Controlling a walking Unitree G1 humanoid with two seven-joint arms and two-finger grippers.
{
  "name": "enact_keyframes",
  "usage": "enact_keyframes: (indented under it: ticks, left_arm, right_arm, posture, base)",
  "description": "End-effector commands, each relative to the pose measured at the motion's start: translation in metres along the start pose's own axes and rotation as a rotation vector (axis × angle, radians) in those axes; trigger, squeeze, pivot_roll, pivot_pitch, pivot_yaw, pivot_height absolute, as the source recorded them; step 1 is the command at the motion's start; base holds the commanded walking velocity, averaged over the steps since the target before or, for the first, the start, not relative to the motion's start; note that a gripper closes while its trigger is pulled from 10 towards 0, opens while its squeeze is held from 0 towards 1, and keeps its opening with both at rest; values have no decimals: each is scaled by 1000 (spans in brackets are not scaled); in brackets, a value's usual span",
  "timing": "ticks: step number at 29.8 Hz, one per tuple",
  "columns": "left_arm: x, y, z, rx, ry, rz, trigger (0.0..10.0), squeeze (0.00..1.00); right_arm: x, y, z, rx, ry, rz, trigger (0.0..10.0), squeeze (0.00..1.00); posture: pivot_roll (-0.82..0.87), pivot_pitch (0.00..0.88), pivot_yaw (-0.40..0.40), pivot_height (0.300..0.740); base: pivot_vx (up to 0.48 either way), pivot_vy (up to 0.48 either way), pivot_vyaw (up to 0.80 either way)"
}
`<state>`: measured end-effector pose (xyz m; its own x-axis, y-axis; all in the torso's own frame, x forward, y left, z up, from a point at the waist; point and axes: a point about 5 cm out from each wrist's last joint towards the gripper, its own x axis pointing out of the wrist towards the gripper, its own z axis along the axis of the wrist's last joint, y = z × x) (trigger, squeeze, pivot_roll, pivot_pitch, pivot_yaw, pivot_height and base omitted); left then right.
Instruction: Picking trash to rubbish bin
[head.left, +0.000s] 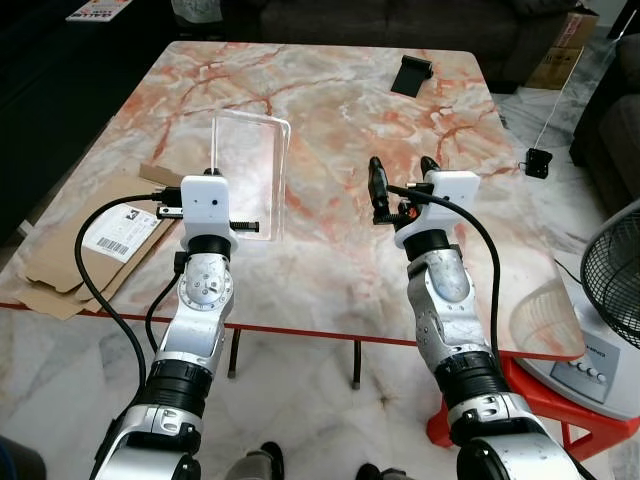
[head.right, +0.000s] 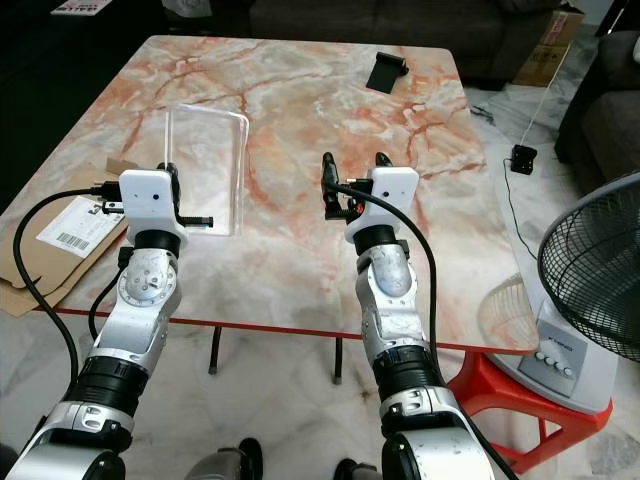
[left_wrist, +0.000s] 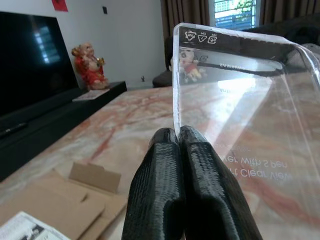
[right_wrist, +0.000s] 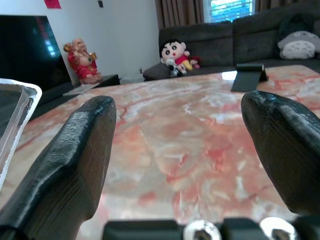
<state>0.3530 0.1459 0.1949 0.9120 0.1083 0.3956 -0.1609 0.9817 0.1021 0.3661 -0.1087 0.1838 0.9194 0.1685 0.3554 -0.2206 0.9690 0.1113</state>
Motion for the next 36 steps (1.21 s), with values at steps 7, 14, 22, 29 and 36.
enact_keyframes:
  ticks: [7, 14, 22, 29, 36]
  left_arm:
    - [-1, -3, 2, 0, -14, 0, 10000, 0]
    - [-1, -3, 2, 2, -11, 0, 10000, 0]
    - [-1, -2, 2, 3, -11, 1, 10000, 0]
    - [-2, -1, 0, 7, -5, 6, 10000, 0]
    - [-11, 7, -25, 20, 105, 7, 10000, 0]
  right_arm:
    - [-2, -2, -3, 4, 7, -4, 10000, 0]
    - [-3, -2, -3, 3, 10, -7, 10000, 0]
    - [-3, -3, -4, 0, 13, -8, 10000, 0]
    - [-3, -4, -4, 0, 18, -5, 10000, 0]
    - [-13, -10, -20, -3, 86, -20, 10000, 0]
  posture:
    - [103, 145, -19, 740]
    - [104, 148, -18, 740]
    - [103, 152, -23, 740]
    - [104, 155, -26, 740]
    - [107, 161, -28, 740]
  base:
    - [-246, 0, 0]
    - [-247, 0, 0]
    - [-247, 0, 0]
    - [-247, 0, 0]
    - [-35, 0, 0]
